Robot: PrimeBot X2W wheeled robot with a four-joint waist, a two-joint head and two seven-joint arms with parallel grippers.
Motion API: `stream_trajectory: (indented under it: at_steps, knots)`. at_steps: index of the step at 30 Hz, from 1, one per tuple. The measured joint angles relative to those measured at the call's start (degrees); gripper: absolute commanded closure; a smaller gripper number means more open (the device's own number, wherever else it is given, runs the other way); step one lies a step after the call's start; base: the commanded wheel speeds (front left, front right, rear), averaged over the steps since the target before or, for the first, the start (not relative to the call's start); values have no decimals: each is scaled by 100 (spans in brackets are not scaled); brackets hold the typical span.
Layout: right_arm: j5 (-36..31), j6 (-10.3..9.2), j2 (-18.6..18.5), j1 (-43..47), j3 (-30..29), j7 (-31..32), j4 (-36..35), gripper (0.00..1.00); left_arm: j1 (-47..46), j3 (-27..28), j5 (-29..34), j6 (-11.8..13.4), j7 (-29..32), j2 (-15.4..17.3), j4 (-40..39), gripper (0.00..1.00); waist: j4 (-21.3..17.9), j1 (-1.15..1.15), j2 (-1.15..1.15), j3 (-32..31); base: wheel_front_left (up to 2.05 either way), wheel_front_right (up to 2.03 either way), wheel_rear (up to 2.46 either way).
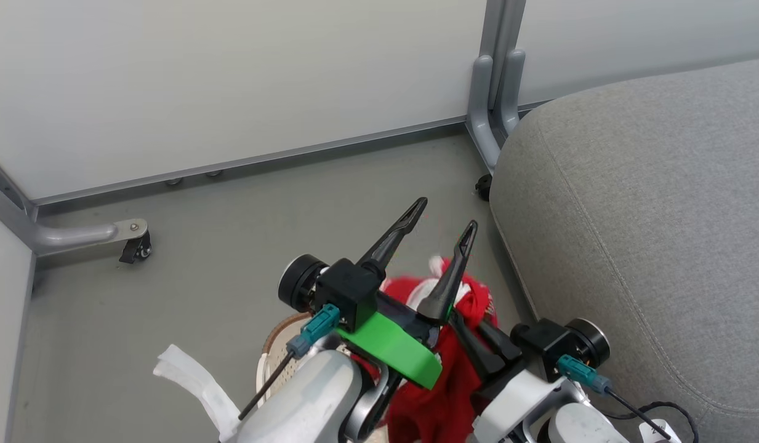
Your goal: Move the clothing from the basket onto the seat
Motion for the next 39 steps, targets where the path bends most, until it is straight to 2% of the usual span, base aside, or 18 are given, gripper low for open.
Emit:
stream_trajectory:
  at_steps: [14, 22, 30, 39]
  knots:
    - [-29, 1, -34, 20, -111, 1, -48, 100, 91, 234, 111, -19, 0, -1, 126, 0, -33, 0, 0, -18, 0, 0, 0]
    - [-189, 1, -88, 23, -469, 1, -501, 100, 253, 560, 478, -96, 0, -2, 276, 0, -169, 0, 0, 35, 0, 0, 0]
    - [-370, 1, -211, 66, -1058, 0, -1294, 100, 456, 895, 703, -268, 0, -2, 316, 0, -460, 0, 0, 208, 0, 0, 0]
    - [-442, 1, -259, 438, -1463, 0, -1991, 100, 678, 1300, 1115, -403, 0, 172, 333, 0, -1047, 0, 0, 466, 0, 0, 0]
